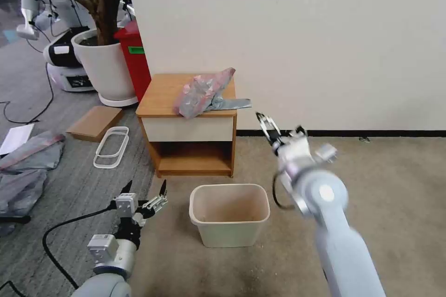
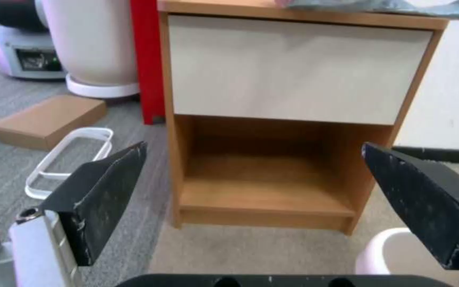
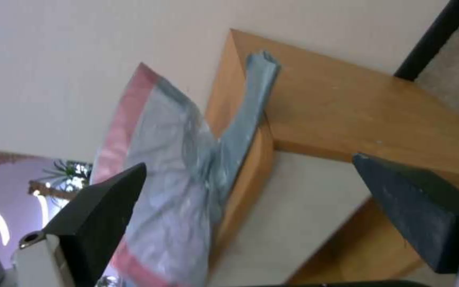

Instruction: Pick up the garbage bag from the table and place it over the trash can.

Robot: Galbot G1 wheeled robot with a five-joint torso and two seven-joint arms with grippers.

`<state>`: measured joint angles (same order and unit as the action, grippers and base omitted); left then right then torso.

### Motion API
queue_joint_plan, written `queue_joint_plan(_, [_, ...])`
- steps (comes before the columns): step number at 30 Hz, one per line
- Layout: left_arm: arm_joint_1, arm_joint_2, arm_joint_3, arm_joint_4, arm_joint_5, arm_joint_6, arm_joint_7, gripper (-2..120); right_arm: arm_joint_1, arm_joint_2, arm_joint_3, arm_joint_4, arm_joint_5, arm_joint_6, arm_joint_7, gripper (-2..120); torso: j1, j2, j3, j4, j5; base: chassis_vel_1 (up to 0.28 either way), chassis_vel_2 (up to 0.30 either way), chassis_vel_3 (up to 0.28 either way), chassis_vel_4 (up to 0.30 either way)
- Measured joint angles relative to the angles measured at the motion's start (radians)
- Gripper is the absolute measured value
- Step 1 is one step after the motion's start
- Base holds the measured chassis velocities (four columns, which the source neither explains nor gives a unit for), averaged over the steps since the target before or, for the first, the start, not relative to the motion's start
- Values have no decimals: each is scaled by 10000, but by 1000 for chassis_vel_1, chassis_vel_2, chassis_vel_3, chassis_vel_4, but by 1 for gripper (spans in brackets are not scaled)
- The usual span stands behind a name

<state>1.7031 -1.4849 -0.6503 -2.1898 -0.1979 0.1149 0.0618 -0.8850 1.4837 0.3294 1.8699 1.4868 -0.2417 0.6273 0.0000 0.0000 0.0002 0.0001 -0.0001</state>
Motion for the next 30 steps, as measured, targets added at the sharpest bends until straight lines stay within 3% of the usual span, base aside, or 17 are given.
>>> queue_joint_plan(14, [-112, -43, -334, 105, -40, -23, -26, 100, 2373, 451, -365, -3784, -282, 443, -620, 98, 0, 0, -1, -1, 1, 0, 0, 0, 0])
queue_joint_plan(27, [-61, -101, -463, 113, -29, -77, -46, 100, 3238, 952, -560, -4934, -608, 522, -852, 96, 0, -1, -2, 0, 0, 0, 0, 0, 0])
queue_joint_plan(30, [-12, -120, -485, 92, -18, -93, -50, 100, 3437, 1027, -600, -5280, -792, 588, -961, 85, 0, -1, -2, 0, 0, 0, 0, 0, 0])
